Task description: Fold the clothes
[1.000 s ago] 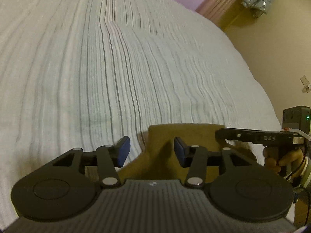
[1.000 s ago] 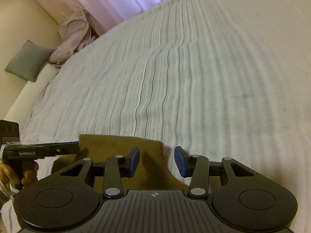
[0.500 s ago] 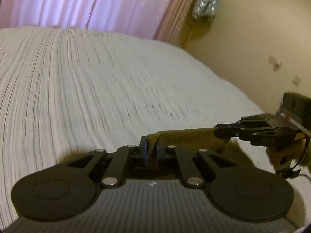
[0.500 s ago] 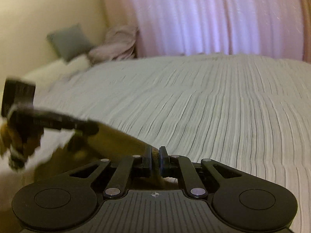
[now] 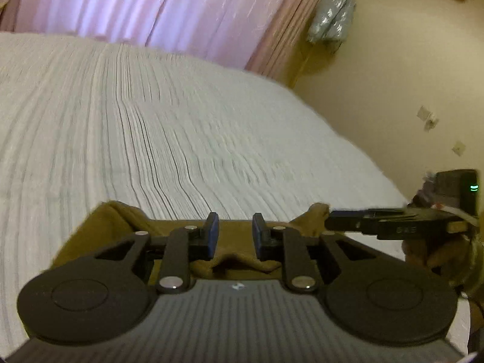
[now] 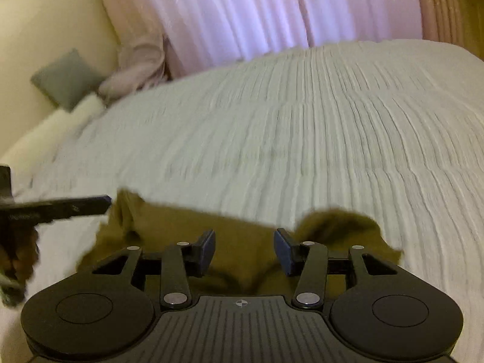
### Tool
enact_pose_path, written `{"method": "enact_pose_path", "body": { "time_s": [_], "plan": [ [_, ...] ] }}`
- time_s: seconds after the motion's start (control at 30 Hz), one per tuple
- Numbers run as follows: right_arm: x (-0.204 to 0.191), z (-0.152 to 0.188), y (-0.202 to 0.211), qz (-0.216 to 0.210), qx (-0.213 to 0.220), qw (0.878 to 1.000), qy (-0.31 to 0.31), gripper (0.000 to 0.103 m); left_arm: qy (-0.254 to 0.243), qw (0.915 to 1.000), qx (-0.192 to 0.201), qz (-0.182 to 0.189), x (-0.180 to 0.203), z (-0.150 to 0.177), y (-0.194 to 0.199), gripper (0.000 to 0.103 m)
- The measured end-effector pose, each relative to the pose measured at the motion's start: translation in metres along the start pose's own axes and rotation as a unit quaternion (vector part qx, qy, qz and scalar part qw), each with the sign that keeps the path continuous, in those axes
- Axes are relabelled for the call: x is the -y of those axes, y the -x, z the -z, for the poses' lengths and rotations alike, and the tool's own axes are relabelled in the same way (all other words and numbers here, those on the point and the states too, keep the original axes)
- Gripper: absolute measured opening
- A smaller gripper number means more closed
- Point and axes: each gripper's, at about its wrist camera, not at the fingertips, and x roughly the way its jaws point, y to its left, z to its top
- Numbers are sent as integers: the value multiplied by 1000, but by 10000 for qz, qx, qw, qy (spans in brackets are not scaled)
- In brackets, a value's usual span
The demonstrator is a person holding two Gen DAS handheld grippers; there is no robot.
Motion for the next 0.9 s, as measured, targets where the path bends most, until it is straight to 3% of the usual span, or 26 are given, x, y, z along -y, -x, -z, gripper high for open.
{"method": "enact_pose_path", "body": {
  "time_s": [0.07,0.13,0.2,0.23,0.37,0.47,0.5,0.63,0.73,0.9],
  "plan": [
    [-13,7,-12,58,-40,9995,315,48,-225,9994,-244,-100,7,11,-17,18],
    [-23,26,-29,286,-434,9960,733,47,-450,9975,-393,-369,12,30,-24,18],
    [-30,41,-40,483,-700,9905,1082,39,-674,9942,-538,-642,18,50,-30,16],
    [-30,43,-36,541,-657,9895,1166,39,-785,9920,-610,-779,21,60,-34,15],
    [-32,52,-20,751,-495,9856,1434,39,-874,9911,-240,-973,29,65,-14,15],
    [-30,59,1,882,-527,9855,1348,39,-983,9840,-711,-1307,32,77,-17,15],
    [-31,64,2,1048,-687,9828,1355,39,-1015,9825,-696,-1402,37,79,-11,14],
    [-40,73,51,883,-392,9907,958,39,-560,9904,-283,-1232,61,85,32,15],
    [-53,92,69,777,-586,9924,748,39,-288,9870,-568,-1475,75,111,51,15],
    [-66,154,108,1223,-1164,9829,735,39,119,9786,-1027,-1781,88,171,99,15]
  ]
}}
